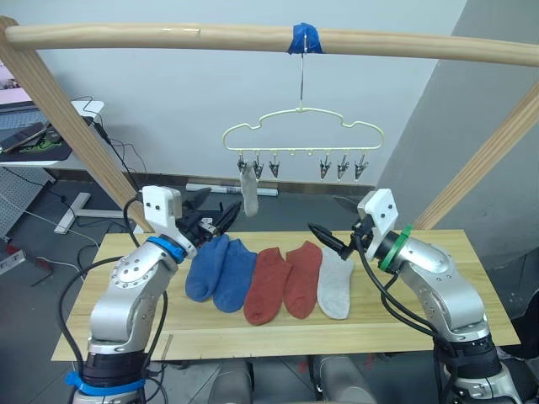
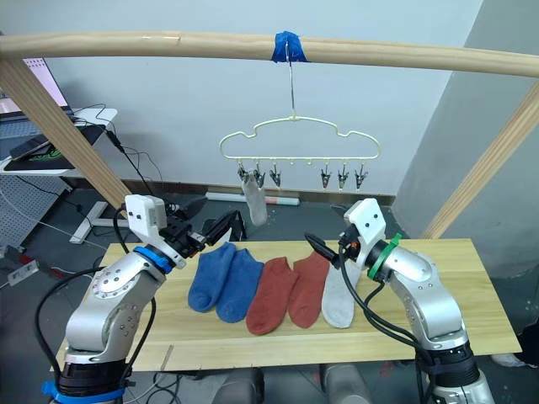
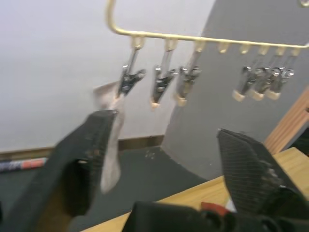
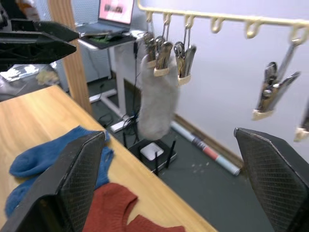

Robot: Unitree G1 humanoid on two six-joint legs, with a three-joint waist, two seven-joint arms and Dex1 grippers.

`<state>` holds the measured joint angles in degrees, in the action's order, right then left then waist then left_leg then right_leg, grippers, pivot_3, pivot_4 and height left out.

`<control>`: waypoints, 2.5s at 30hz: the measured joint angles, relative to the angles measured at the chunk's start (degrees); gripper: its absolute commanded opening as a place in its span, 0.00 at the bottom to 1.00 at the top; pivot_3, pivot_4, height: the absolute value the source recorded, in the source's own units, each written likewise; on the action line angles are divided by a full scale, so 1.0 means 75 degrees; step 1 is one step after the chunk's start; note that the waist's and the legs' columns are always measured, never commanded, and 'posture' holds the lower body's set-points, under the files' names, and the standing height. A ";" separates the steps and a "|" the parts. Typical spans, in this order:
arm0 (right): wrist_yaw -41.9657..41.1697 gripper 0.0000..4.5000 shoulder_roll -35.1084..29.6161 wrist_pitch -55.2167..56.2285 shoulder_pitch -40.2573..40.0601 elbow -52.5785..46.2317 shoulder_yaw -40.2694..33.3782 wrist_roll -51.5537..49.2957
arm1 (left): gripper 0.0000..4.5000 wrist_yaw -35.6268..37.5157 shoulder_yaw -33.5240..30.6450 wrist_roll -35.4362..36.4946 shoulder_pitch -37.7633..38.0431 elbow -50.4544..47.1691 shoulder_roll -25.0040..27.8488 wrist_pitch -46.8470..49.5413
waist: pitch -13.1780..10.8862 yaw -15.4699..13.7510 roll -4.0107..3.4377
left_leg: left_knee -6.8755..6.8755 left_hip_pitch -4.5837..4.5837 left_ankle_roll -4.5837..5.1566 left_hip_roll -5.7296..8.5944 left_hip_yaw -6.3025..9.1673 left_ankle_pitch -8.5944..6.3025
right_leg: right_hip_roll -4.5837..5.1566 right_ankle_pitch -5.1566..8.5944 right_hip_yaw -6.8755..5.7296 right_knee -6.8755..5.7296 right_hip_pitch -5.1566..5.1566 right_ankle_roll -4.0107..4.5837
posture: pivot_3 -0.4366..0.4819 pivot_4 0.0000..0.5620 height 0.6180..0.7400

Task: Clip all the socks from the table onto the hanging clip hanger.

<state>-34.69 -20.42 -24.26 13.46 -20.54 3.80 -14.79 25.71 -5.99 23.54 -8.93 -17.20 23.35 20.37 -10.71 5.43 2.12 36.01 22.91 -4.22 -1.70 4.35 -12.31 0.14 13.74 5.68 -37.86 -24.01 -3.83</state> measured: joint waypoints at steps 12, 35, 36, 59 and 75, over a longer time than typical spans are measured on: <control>0.0003 1.00 0.0061 0.0243 0.0105 -0.0031 -0.0041 -0.0156 | 0.65 -0.0266 0.0652 -0.1228 -0.0830 0.1514 -0.1088 -0.1610 | 0.0002 0.0136 -0.0001 | 0.0013 0.0000 0.0001 0.0001 0.0001 0.0001 | -0.0003 -0.0005 0.0004 -0.0009 0.0004 -0.0008 | 0.33 0.24 1.00; -0.0391 1.00 -0.0003 0.0190 0.0465 -0.0337 0.0270 -0.0643 | 0.45 -0.1005 0.0569 -0.1837 -0.1975 0.3806 -0.1784 -0.2955 | 0.0003 0.0340 -0.0001 | 0.0012 -0.0004 0.0003 0.0002 0.0004 0.0002 | -0.0005 -0.0007 0.0004 -0.0012 0.0008 -0.0012 | 0.31 0.24 1.00; -0.0421 1.00 -0.0006 0.0190 0.0465 -0.0337 0.0269 -0.0662 | 0.45 -0.1044 0.0557 -0.1874 -0.2056 0.3956 -0.1816 -0.3035 | 0.0003 0.0340 -0.0001 | 0.0012 -0.0003 0.0003 0.0003 0.0004 0.0002 | -0.0005 -0.0007 0.0005 -0.0011 0.0008 -0.0012 | 0.31 0.24 1.00; -0.0465 1.00 -0.0117 0.0187 0.0556 -0.0337 0.0247 -0.0669 | 0.45 -0.1245 0.0410 -0.2125 -0.3007 0.5567 -0.1940 -0.3993 | 0.0003 0.0359 -0.0001 | 0.0011 -0.0002 0.0003 0.0003 0.0004 0.0002 | -0.0005 -0.0007 0.0004 -0.0012 0.0007 -0.0013 | 0.29 0.23 1.00; -0.0492 1.00 -0.0150 0.0173 0.0590 -0.0402 0.0250 -0.0899 | 0.45 -0.1542 0.0371 -0.2412 -0.3217 0.5981 -0.1936 -0.4451 | 0.0003 0.0380 -0.0001 | 0.0011 -0.0002 0.0003 0.0003 0.0004 0.0002 | -0.0005 -0.0008 0.0004 -0.0013 0.0008 -0.0013 | 0.29 0.22 1.00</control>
<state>-38.38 -21.55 -22.96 17.88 -23.55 5.68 -21.53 14.14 -3.21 5.45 -33.06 27.66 8.83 -13.02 -10.69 8.28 2.11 36.09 22.90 -4.20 -1.68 4.38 -12.30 0.10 13.68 5.71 -37.95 -23.95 -3.93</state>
